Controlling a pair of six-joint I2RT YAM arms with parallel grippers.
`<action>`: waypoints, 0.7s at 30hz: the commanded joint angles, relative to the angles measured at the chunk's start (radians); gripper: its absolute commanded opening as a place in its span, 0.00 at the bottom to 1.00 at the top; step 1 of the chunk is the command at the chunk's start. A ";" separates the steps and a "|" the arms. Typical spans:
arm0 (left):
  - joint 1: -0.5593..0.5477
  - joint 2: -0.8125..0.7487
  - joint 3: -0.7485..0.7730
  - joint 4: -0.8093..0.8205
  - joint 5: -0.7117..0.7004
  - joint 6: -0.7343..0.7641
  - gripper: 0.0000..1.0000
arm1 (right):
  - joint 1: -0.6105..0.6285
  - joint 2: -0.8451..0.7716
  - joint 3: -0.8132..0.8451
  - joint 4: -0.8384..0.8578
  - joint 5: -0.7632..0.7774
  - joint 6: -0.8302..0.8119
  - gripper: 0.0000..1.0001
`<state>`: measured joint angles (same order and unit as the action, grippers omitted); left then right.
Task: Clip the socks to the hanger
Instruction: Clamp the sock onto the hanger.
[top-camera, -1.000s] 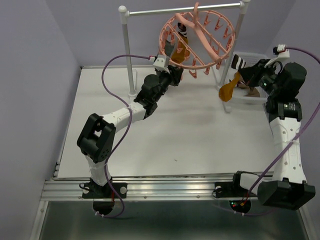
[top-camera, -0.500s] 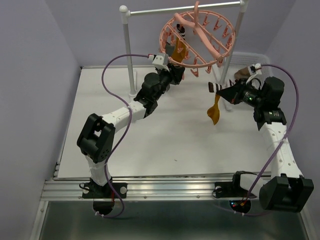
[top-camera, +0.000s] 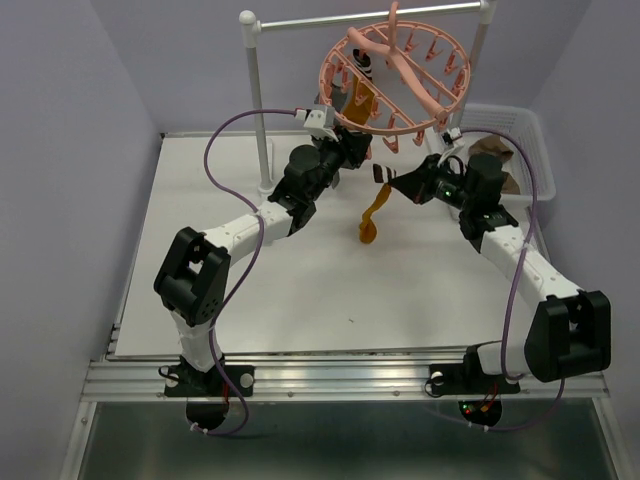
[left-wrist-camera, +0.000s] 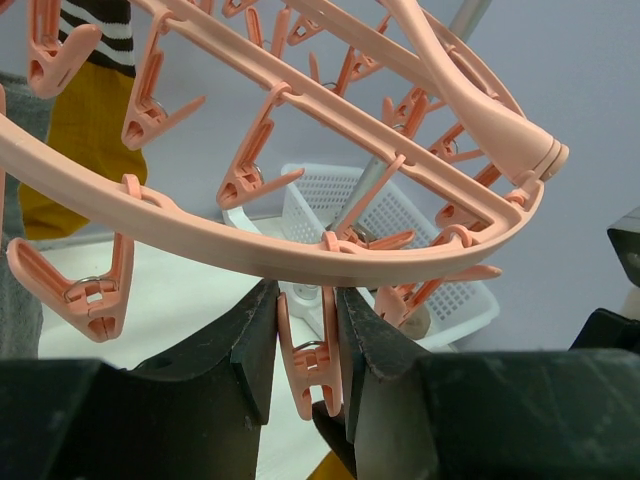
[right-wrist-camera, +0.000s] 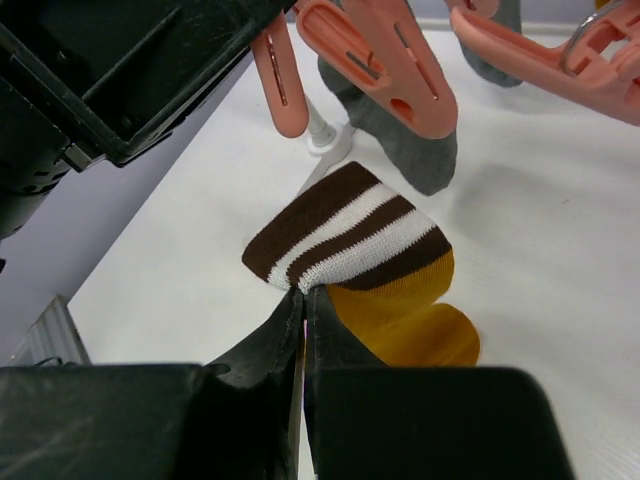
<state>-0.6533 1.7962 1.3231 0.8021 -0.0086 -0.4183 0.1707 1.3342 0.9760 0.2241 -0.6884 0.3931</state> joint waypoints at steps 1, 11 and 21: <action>0.004 -0.044 0.062 0.060 -0.050 -0.045 0.00 | 0.038 -0.027 -0.054 0.274 0.099 0.004 0.01; -0.002 -0.040 0.067 0.062 -0.082 -0.079 0.00 | 0.091 -0.024 -0.161 0.500 0.176 0.009 0.02; -0.006 -0.037 0.067 0.074 -0.093 -0.083 0.00 | 0.110 0.006 -0.155 0.552 0.216 0.012 0.02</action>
<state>-0.6655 1.7962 1.3231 0.8017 -0.0437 -0.4744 0.2642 1.3304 0.8101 0.6693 -0.5087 0.4114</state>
